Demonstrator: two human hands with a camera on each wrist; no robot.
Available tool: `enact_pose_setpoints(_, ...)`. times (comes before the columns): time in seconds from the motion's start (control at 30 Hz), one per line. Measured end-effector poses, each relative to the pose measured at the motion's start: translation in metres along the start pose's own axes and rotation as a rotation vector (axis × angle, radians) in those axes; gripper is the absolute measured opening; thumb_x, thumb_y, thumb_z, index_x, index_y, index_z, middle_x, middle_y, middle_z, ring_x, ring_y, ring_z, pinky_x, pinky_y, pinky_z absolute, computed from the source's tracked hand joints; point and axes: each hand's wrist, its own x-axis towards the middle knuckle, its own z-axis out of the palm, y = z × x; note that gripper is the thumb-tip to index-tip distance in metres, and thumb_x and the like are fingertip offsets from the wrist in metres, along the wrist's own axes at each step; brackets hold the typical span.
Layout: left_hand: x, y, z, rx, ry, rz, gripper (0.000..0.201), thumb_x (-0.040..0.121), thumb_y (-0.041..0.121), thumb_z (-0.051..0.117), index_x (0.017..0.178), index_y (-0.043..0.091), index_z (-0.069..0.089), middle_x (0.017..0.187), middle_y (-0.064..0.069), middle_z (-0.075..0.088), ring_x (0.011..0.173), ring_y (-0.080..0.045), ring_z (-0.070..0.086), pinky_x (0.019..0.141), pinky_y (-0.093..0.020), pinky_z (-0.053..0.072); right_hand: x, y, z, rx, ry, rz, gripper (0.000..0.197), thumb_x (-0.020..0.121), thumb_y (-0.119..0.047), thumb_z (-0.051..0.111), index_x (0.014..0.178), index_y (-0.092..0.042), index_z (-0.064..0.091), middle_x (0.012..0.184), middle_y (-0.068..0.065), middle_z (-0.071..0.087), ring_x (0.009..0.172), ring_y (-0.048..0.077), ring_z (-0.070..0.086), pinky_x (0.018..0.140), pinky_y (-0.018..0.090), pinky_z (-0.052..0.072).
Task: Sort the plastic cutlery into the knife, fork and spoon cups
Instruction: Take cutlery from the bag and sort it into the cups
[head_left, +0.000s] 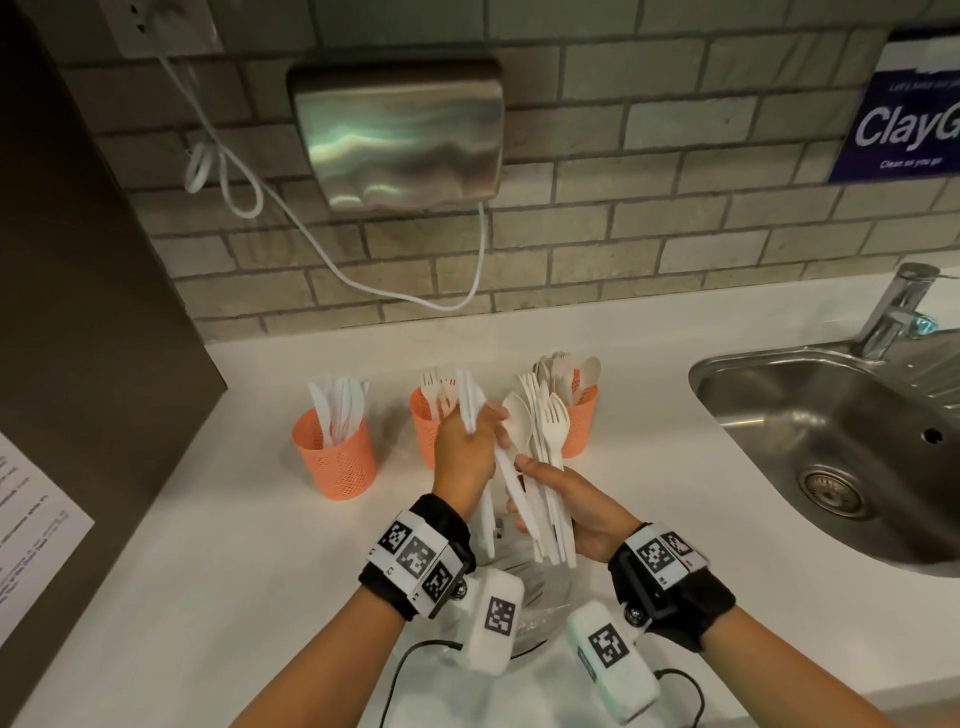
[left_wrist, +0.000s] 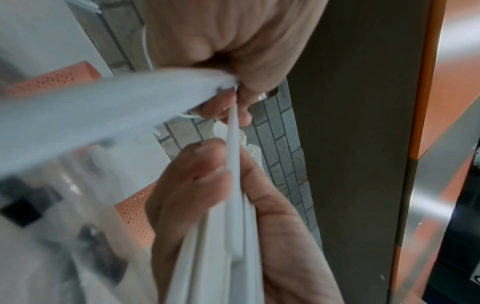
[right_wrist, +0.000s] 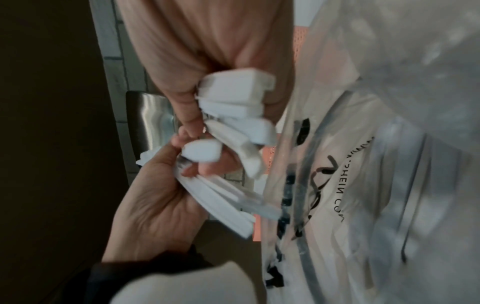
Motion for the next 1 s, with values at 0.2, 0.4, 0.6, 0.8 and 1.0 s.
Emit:
enact_pose_setpoints(0.2,0.017,0.02,-0.02,-0.487,0.095,-0.223,0.02,0.099,0.019,0.041,0.083,0.012,0.052,0.042,0.004,0.041,0.038,-0.008,0.046,0.042,-0.018,0.045,-0.001,0.006,-0.006,-0.106,0.016,-0.006,0.009,0.093,-0.014,0.05,0.085,-0.012,0.048,0.052,-0.002,0.048,0.041,0.009,0.043,0.043,0.022,0.044)
enact_pose_setpoints(0.4,0.016,0.031,-0.027,-0.043,-0.05,-0.13,0.012,0.088,0.011,0.059,0.075,0.013,0.061,0.042,0.004,0.038,0.028,-0.006,0.03,0.033,-0.013,0.025,0.0,0.009,-0.005,-0.155,0.0,-0.01,0.021,0.091,-0.026,0.055,0.104,-0.012,0.046,0.05,-0.005,0.041,0.038,0.007,0.032,0.038,0.018,0.031)
enact_pose_setpoints(0.6,0.012,0.022,-0.016,0.289,-0.004,0.161,0.021,0.084,0.014,0.066,0.065,0.022,0.062,0.065,0.011,0.06,0.058,0.0,0.056,0.053,-0.004,0.04,0.001,0.014,-0.004,-0.26,0.013,-0.066,0.045,0.09,-0.033,0.053,0.125,-0.005,0.046,0.054,-0.006,0.042,0.041,0.006,0.034,0.041,0.017,0.03)
enact_pose_setpoints(0.8,0.014,0.016,-0.013,0.436,-0.029,0.13,0.029,0.085,0.016,0.059,0.059,0.023,0.05,0.058,0.002,0.053,0.061,-0.016,0.054,0.082,-0.038,0.045,0.002,0.019,-0.006,-0.246,0.028,-0.097,0.045,0.091,-0.034,0.052,0.126,-0.005,0.046,0.058,-0.005,0.043,0.043,0.006,0.035,0.042,0.016,0.032)
enact_pose_setpoints(1.0,0.017,0.007,-0.009,0.312,0.073,0.067,0.011,0.092,0.023,0.045,0.089,0.013,0.049,0.102,-0.029,0.058,0.072,-0.027,0.06,0.04,-0.012,0.039,0.002,0.014,-0.008,-0.089,-0.018,-0.072,0.044,0.082,-0.041,0.054,0.113,-0.009,0.05,0.056,-0.006,0.046,0.043,0.006,0.04,0.041,0.016,0.036)
